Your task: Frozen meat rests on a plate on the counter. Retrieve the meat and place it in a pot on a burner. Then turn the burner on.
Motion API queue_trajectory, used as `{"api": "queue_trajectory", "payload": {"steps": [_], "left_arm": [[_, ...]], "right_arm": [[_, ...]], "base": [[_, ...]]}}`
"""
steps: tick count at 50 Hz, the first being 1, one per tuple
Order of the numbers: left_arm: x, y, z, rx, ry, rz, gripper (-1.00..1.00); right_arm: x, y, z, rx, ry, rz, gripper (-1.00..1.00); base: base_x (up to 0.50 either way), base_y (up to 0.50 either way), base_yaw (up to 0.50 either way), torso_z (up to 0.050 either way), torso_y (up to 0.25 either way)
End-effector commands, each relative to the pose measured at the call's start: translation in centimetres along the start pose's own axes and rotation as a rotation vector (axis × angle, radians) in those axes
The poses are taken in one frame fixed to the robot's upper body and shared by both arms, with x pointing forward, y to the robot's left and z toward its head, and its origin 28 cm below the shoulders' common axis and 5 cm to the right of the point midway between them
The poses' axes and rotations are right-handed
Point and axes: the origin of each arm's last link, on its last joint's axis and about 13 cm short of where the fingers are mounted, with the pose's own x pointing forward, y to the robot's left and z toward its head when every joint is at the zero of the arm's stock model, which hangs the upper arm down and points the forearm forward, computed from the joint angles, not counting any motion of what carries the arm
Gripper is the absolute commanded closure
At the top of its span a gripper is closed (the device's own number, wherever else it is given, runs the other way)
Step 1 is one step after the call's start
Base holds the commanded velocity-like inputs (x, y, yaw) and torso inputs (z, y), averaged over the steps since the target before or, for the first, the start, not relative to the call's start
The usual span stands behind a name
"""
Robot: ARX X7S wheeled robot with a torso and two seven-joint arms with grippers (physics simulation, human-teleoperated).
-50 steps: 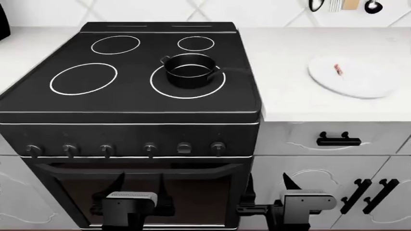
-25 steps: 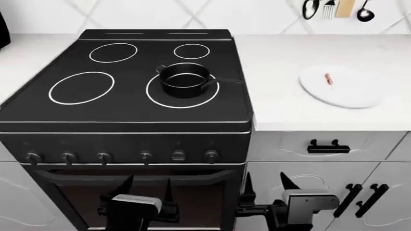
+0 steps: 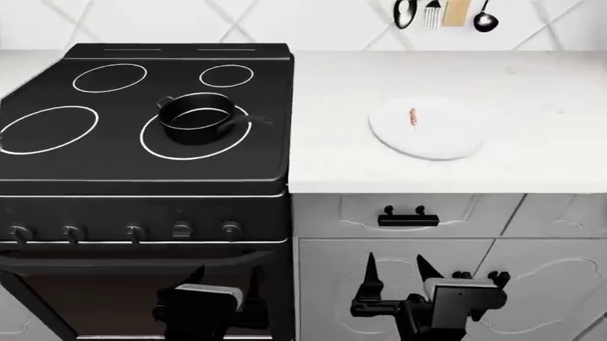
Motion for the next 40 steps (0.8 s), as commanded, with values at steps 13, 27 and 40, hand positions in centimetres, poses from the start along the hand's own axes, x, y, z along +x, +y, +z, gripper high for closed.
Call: {"api": "queue_trajectory", "payload": {"steps": [13,27,40], "left_arm": [[-2.4,0.9,9.8,-0.093,0.191,-0.15,-1.0],[-3.8,3.6,26.3,-0.076,0.205,-0.199,-1.0],[-4.8,4.3,32.6,-0.014,0.165,-0.116,-1.0]], "right_arm": [[0.3,1.2,9.6,-0.106,0.027,0.018,-1.0],[2.5,2.4,27.5,-0.129,0.088,0.155,-1.0],[2.6,3.0,32.9,-0.209,0.08,0.209,-1.0]], "base": [[0.0,-0.11,0.0,0.0,0.0],[0.0,0.0,0.0,0.0,0.0],[0.11,0.0,0.0,0.0,0.0]]}}
